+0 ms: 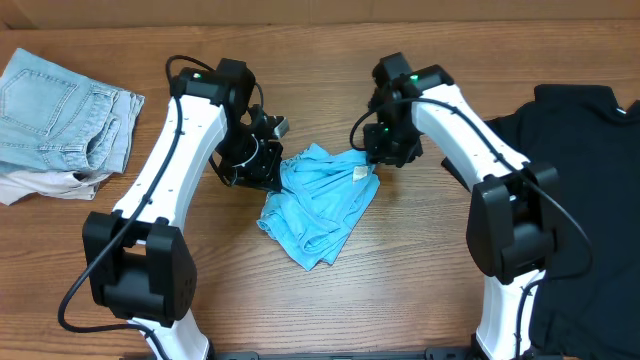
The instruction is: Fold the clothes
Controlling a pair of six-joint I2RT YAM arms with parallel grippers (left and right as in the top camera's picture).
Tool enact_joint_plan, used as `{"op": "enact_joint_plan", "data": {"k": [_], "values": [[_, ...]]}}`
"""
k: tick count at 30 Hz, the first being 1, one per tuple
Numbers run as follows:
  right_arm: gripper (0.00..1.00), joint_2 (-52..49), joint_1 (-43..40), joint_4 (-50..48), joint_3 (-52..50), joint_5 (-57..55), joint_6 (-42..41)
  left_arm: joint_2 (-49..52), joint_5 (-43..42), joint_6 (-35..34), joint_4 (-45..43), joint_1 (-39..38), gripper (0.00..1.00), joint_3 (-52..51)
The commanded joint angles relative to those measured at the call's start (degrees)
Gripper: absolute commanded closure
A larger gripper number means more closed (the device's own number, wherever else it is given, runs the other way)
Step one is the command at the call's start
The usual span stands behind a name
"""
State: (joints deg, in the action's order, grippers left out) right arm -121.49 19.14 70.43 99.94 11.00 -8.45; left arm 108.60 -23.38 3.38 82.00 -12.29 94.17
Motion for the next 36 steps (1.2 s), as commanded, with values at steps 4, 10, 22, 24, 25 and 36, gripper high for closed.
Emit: {"op": "enact_joint_plan", "data": {"k": [4, 10, 22, 24, 25, 36], "values": [[0.59, 2.0, 0.2, 0.4, 0.9, 12.0, 8.8, 0.3, 4.2, -2.1, 0.5, 1.0, 0.66, 0.4], [0.94, 2.0, 0.6, 1.3, -2.3, 2.5, -0.2, 0.4, 11.1, -1.8, -2.1, 1.0, 0.53, -3.7], [0.56, 4.5, 0.1, 8.2, -1.9, 10.9, 4.4, 0.4, 1.0, -3.2, -20.9, 2.6, 0.52, -22.6], [0.53, 4.6, 1.2, 9.4, -2.1, 11.6, 4.1, 0.4, 2.2, -3.3, -22.2, 2.6, 0.63, -24.0], [0.52, 4.6, 1.7, 9.4, -2.5, 11.6, 3.8, 0.4, 2.9, -3.6, -22.6, 2.6, 0.70, -24.4], [0.66, 4.6, 6.3, -11.3, -18.8, 23.5, -2.8, 0.4, 7.1, -5.1, -22.6, 2.6, 0.96, -25.1]]}}
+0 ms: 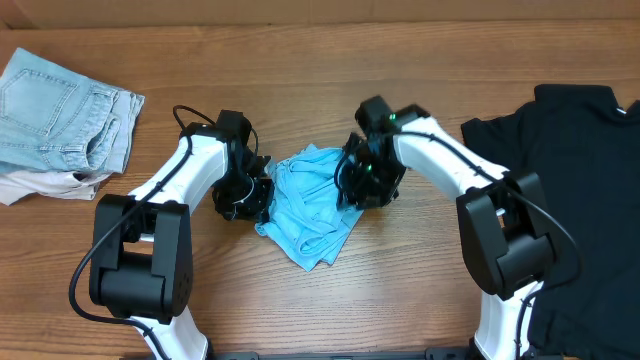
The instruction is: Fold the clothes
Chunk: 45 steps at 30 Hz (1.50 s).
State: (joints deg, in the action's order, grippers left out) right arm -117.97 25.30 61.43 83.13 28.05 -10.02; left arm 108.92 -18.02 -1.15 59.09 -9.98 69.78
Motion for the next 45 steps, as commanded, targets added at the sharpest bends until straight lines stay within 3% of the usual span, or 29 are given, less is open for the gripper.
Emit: {"op": "enact_joint_plan", "data": {"k": [1, 8, 11, 12, 15, 18, 28, 37, 41, 45], "values": [[0.67, 1.1, 0.1, -2.3, -2.0, 6.6, -1.2, 0.1, 1.9, -0.6, 0.3, 0.3, 0.96, -0.7], [0.65, 3.7, -0.3, 0.8, -0.4, 6.6, 0.1, 0.1, 1.9, -0.6, 0.3, 0.3, 0.96, -0.7], [0.46, 5.2, -0.3, 1.8, -0.2, 6.5, -0.2, 0.1, 1.9, -0.6, 0.2, 0.3, 0.96, -0.7], [0.45, 5.2, -0.3, 3.1, -0.2, 6.3, -1.7, 0.1, 1.9, -0.6, 0.2, 0.3, 0.96, -0.7], [0.58, 5.2, -0.3, 5.9, -0.4, 6.4, -4.1, 0.1, 1.9, -0.6, 0.4, 0.3, 0.96, -0.7], [0.62, 5.2, 0.0, 5.6, -0.4, 7.0, -5.4, 0.1, 1.9, -0.6, 0.3, 0.3, 0.96, -0.7], [0.63, 4.9, 2.0, -4.1, -5.7, 7.1, -12.6, 0.1, 1.9, -0.6, 0.6, 0.3, 0.96, -0.7], [0.64, 4.9, 3.3, -8.5, -5.9, 7.3, -12.8, 0.1, 1.9, -0.6, 0.4, 0.3, 0.96, -0.7], [0.83, 4.9, 3.3, -8.5, -5.9, 7.6, -12.8, 0.1, 1.9, -0.6, 0.6, 0.3, 0.96, -0.7], [0.95, 5.1, 3.1, -3.8, -5.8, 7.7, -12.6, 0.1, 2.5, -0.6, 0.6, 0.3, 0.96, -0.7]]}}
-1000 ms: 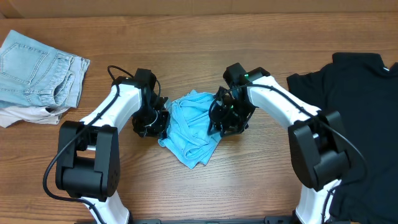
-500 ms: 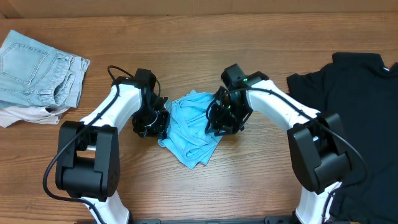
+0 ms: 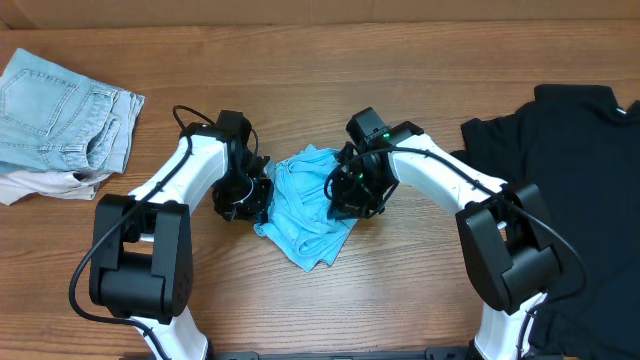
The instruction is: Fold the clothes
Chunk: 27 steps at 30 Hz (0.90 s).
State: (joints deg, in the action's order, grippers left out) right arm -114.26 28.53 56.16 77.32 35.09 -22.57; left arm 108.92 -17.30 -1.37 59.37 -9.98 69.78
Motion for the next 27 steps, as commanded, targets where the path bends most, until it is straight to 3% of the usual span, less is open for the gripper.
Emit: {"op": "enact_joint_plan", "data": {"k": [1, 8, 18, 20, 22, 27], "values": [[0.96, 1.7, -0.3, 3.1, 0.0, 0.6, 0.0, 0.1, 2.6, -0.4, 0.3, 0.3, 0.96, -0.7], [0.96, 3.1, -0.6, 13.9, 0.0, -8.1, 1.8, 0.1, 5.7, -0.6, 0.8, 1.2, 0.96, -0.7], [0.93, 3.1, -1.2, 14.7, 0.0, -10.7, 2.0, 0.1, 8.1, -0.6, 4.0, 6.7, 0.96, -0.7], [0.89, 3.1, -1.2, 14.9, 0.0, -11.1, 2.9, 0.1, 6.0, -0.3, 3.8, 7.6, 0.96, -0.7], [0.72, 3.2, -1.2, 13.7, 0.0, -11.0, 5.1, 0.1, 3.4, 0.4, 3.7, 8.0, 0.92, -0.6], [0.68, 4.4, -2.9, 5.8, 2.2, -11.0, 8.1, 0.1, 0.9, 1.6, 3.3, 7.9, 0.84, -0.6]]}}
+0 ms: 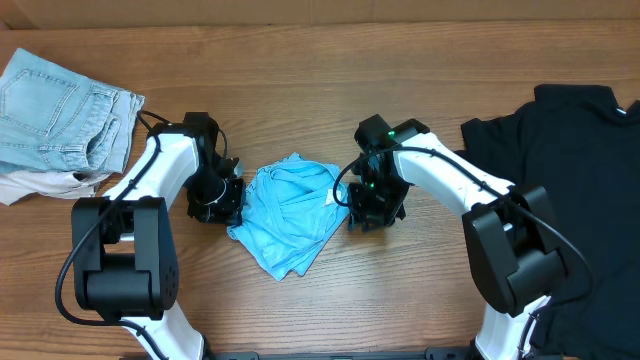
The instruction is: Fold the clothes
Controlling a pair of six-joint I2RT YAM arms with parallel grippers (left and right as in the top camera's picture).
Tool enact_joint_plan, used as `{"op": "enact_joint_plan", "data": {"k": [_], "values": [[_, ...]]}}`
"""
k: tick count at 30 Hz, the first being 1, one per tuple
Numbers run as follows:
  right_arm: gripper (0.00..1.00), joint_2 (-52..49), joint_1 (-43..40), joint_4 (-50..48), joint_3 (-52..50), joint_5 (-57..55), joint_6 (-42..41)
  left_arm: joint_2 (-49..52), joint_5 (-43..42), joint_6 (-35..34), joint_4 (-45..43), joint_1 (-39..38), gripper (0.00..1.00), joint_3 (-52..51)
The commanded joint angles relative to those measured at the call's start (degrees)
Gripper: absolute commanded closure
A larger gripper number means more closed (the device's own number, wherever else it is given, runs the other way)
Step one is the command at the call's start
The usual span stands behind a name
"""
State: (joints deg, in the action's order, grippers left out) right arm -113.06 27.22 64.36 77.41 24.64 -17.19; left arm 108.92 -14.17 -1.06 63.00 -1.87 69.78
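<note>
A crumpled light blue garment (pixel 285 215) lies on the table's middle in the overhead view. My left gripper (pixel 226 207) is low at the garment's left edge, touching the cloth and apparently shut on it, though its fingers are hidden under the wrist. My right gripper (pixel 356 208) is low beside the garment's right edge, next to a small white tag (pixel 335 200). Its jaws are hidden, so whether it holds cloth cannot be told.
Folded light jeans (pixel 60 115) rest on a pale garment (pixel 35 185) at the far left. A black T-shirt (pixel 575 180) lies spread at the right edge. Bare wooden table (pixel 320 60) shows behind and in front of the arms.
My left gripper has moved left and the blue garment has shifted left with it, lying a bit wider. My right gripper, which was over the garment's right part, now stands just off its right edge.
Both grippers first flanked the upper part of the blue garment. Then both were lower and closer in, at its left and right sides, the right one over the cloth. Now the garment lies further left and wider, with the right gripper beside it.
</note>
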Motion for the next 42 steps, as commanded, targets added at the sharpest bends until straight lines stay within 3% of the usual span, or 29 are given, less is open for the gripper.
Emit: {"op": "enact_joint_plan", "data": {"k": [1, 9, 12, 14, 18, 22, 26, 33, 42], "values": [[0.68, 3.4, -2.1, -4.2, 2.6, -0.6, 2.8, 0.1, -1.9, 1.3, -0.3, -0.2, 0.82, -0.6], [0.62, 2.5, -2.8, -9.9, 2.0, 1.0, 3.7, 0.1, -1.9, 1.3, -0.1, -0.2, 0.77, -0.6], [0.48, 2.5, -2.4, -10.1, 1.9, 1.1, 3.7, 0.1, -1.9, 1.3, 0.0, -0.2, 0.76, -0.6], [0.47, 2.5, -2.4, -10.8, 1.9, 1.2, 3.7, 0.1, -1.9, 1.3, 0.2, -0.2, 0.79, -0.6], [0.68, 2.5, -2.4, -13.0, 1.9, 2.4, 4.3, 0.1, -1.9, 1.3, 0.2, 0.0, 0.80, -0.6], [0.67, 2.5, -2.1, -14.1, 0.9, 2.4, 3.9, 0.1, -1.9, 1.3, 0.1, 0.0, 0.79, -0.6], [0.96, 2.5, -2.1, -15.7, -1.1, 2.4, 2.6, 0.1, -1.9, 1.3, -0.3, 0.0, 0.79, -0.6], [0.96, 5.6, -4.2, -7.8, 0.7, 0.4, 2.5, 0.1, 2.6, 1.2, -0.6, 0.0, 0.95, -0.6], [0.96, 9.4, -5.9, -2.4, 2.1, -1.8, 1.2, 0.1, 5.9, 0.6, -0.1, 0.4, 0.96, -0.3]]}}
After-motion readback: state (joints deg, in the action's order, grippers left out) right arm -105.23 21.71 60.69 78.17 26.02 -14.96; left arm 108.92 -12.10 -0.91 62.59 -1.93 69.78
